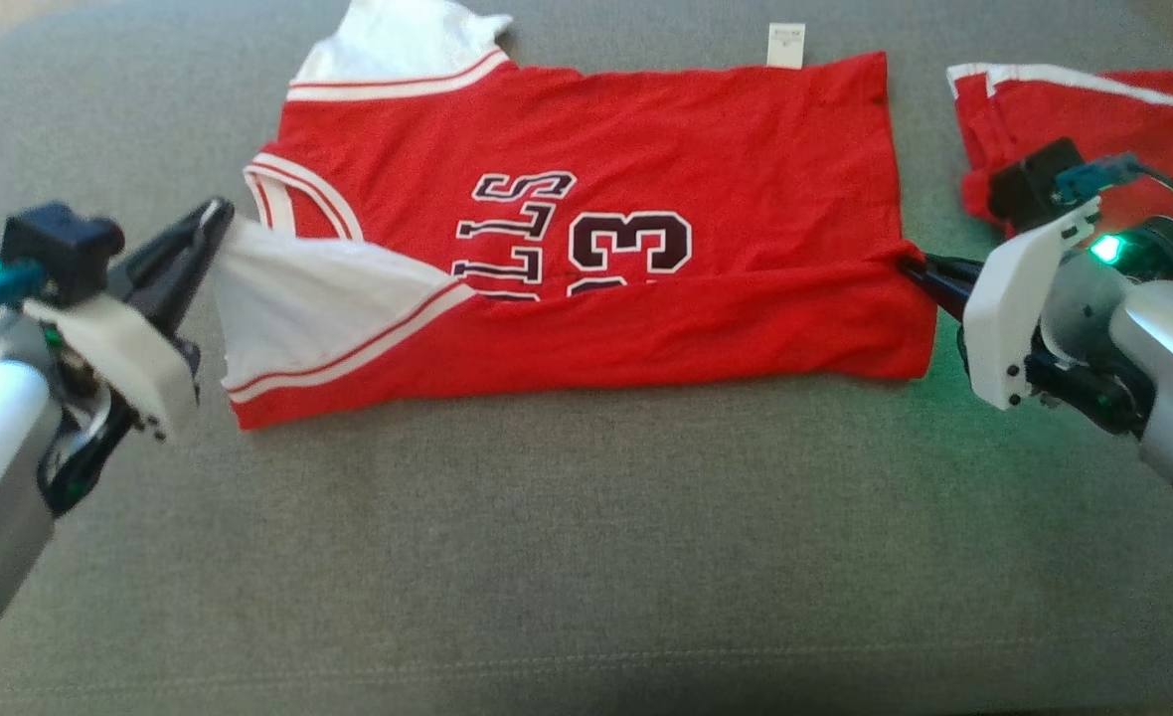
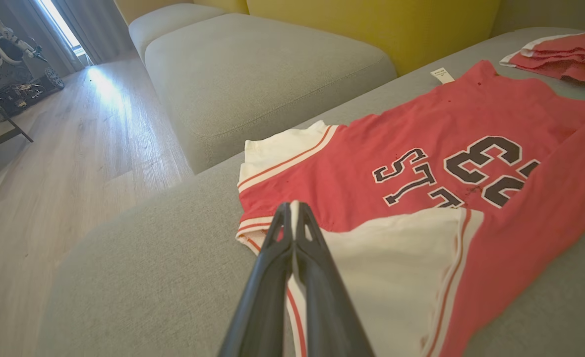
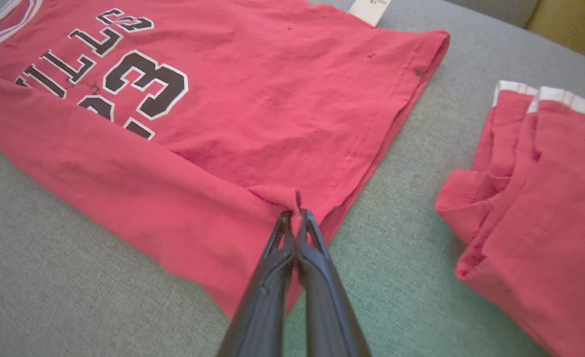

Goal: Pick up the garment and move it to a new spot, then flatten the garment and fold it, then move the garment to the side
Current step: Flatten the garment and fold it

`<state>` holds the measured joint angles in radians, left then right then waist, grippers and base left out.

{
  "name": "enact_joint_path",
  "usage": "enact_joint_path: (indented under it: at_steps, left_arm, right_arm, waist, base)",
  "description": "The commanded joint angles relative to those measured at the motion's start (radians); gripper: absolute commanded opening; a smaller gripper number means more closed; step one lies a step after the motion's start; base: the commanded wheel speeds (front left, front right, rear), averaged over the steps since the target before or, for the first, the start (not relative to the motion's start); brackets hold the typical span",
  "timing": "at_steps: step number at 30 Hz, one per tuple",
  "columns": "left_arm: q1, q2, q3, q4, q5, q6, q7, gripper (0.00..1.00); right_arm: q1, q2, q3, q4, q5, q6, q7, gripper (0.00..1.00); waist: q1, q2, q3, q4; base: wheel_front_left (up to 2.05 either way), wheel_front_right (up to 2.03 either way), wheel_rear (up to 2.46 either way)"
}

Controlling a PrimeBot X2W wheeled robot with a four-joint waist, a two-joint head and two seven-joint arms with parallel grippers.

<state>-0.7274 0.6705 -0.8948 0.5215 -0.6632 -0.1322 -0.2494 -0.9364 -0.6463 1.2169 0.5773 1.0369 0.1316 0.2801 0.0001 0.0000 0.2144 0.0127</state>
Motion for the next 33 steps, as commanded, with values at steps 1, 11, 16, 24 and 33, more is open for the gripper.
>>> enact_joint_path:
  at_steps: [1, 11, 16, 24, 33]
  left_arm:
    - [-0.079, 0.036, 0.043, 0.007, -0.012, 0.002, -0.012, 0.0]
    - [-0.179, -0.034, 0.072, 0.143, -0.029, 0.019, -0.012, 1.0]
    - [-0.147, -0.086, 0.246, 0.111, -0.052, 0.097, -0.012, 1.0]
    - [0.078, -0.23, 0.604, -0.079, -0.012, 0.134, -0.012, 1.0]
    - [0.39, -0.46, 0.861, -0.302, 0.127, 0.106, -0.012, 1.0]
  right_arm:
    - [-0.024, -0.003, -0.009, -0.003, -0.007, -0.001, -0.009, 0.0]
    - [-0.065, 0.058, -0.03, 0.085, -0.023, -0.001, -0.119, 1.0]
    - [-0.032, 0.066, -0.081, 0.134, -0.004, -0.001, -0.219, 1.0]
    - [0.046, 0.121, -0.211, 0.231, -0.065, -0.001, -0.517, 1.0]
    - [0.284, 0.227, -0.679, 0.101, -0.37, -0.001, -0.541, 1.0]
  waist:
    - [-0.0001, 0.0, 0.028, -0.007]
    - [-0.0001, 0.0, 0.082, -0.019]
    - [-0.0001, 0.0, 0.064, -0.007]
    - [-0.0001, 0.0, -0.027, 0.015]
    - [-0.0001, 0.0, -0.119, 0.024]
  base:
    - [0.0, 0.0, 0.0]
    - [0.0, 0.0, 0.0]
    - [0.0, 0.0, 0.0]
    - [0.0, 0.0, 0.0]
    - [0.0, 0.0, 0.0]
